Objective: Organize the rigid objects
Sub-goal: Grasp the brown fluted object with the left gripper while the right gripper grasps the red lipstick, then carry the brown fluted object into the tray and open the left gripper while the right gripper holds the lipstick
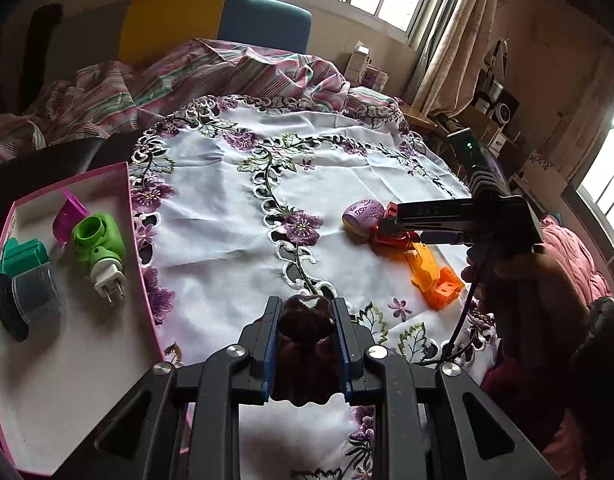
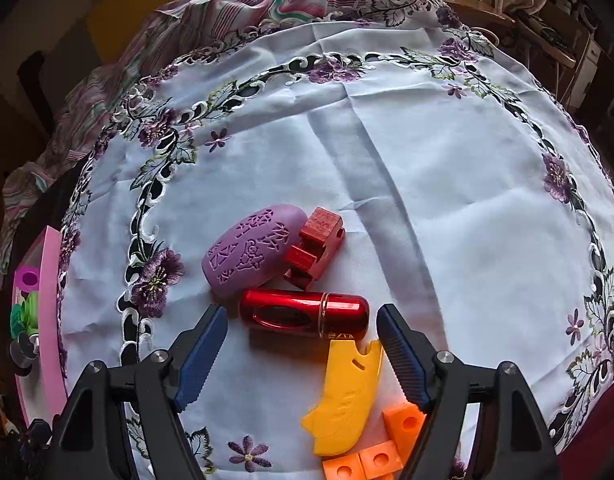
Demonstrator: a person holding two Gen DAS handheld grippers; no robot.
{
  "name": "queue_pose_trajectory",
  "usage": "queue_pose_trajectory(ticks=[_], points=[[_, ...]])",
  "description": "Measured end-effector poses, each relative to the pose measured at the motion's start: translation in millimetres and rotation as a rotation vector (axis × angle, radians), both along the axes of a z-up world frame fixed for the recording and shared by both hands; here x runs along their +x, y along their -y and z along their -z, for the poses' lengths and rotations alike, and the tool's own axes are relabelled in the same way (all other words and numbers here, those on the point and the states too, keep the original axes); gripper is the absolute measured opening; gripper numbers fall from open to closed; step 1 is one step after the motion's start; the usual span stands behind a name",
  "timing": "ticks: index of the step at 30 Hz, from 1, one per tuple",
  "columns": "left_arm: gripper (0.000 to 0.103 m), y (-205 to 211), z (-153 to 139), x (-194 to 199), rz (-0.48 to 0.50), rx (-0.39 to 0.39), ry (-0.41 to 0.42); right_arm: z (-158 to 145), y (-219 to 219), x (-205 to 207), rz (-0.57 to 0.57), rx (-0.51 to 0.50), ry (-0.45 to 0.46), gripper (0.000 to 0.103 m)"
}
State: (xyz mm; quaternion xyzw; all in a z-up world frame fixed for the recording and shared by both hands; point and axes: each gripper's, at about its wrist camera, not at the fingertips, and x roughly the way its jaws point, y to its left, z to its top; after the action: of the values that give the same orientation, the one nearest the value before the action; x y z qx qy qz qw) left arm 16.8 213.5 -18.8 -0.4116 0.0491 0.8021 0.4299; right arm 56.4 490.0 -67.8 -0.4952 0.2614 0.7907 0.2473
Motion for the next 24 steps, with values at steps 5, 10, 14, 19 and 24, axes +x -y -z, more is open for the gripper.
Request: queue_pose_trajectory(ticks=[5, 10, 14, 19, 24], points=[[0.024, 14, -7, -2, -0.027, 0.017, -0.01, 7, 4, -10, -0.035, 0.005, 0.033, 0.079], [0.024, 29, -8, -7, -0.074, 0.015, -0.014, 10, 3, -13, -0.049, 0.021, 0.049, 0.076], [0.024, 49, -12, -14, -0.135, 0.004, -0.038, 5, 14, -16, -0.097, 0.052, 0.054, 0.075], [0.024, 84, -13, -26, -0.245, -0.033, -0.076, -10, 36, -23, -0.204, 0.075, -0.005, 0.075], [0.024, 111, -5, -38, -0.342, -0.069, -0.067, -5, 61, -31, -0.317, 0.071, 0.003, 0.075]])
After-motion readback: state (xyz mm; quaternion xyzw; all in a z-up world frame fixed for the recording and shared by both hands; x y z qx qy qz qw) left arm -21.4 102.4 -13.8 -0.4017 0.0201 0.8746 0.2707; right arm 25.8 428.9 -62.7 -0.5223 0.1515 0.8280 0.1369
